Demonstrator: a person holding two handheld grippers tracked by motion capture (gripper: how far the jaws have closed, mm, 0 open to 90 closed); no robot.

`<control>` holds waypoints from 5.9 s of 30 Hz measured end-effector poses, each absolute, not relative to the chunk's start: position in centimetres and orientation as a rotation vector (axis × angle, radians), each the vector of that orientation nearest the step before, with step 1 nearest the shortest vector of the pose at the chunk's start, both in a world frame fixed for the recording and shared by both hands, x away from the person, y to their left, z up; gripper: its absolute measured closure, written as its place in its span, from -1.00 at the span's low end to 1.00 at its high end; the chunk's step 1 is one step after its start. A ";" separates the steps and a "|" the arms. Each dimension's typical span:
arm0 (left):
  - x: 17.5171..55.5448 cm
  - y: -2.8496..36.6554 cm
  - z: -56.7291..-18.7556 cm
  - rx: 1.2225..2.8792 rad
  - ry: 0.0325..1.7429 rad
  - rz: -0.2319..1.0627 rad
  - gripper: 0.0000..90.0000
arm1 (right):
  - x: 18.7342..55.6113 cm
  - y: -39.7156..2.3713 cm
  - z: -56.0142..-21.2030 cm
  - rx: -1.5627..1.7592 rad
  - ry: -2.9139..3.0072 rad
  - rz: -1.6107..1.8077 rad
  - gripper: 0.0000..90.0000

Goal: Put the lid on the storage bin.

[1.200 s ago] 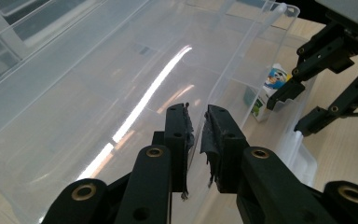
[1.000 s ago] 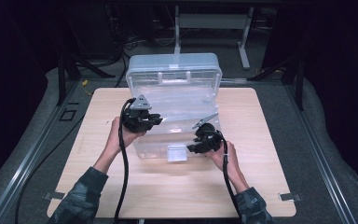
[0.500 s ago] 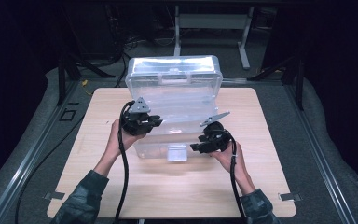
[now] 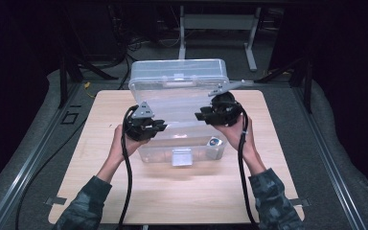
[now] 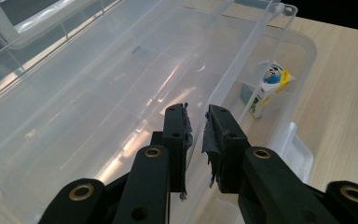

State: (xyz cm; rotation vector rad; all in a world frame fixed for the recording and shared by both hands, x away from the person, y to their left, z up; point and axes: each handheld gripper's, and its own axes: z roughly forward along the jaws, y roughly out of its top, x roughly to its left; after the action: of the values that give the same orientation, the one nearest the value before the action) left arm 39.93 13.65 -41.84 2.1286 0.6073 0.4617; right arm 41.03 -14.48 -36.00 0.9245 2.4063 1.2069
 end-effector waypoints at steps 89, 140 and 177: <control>35.3 20.6 -50.8 1.982 0.984 0.459 -0.31 | 39.7 -15.1 -40.4 1.077 2.332 1.207 1.00; 35.5 20.5 -50.9 1.994 0.982 0.445 -0.29 | 36.8 -16.7 -44.1 1.128 2.413 1.166 1.00; 34.5 21.2 -50.4 1.991 1.006 0.482 -0.41 | 35.0 -19.2 -45.2 1.149 2.479 0.969 0.95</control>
State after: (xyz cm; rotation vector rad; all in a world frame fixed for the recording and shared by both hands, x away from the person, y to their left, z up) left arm 34.47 21.23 -50.35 1.9910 1.0064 0.4817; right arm 35.02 -19.20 -45.22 1.1488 2.4792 0.9690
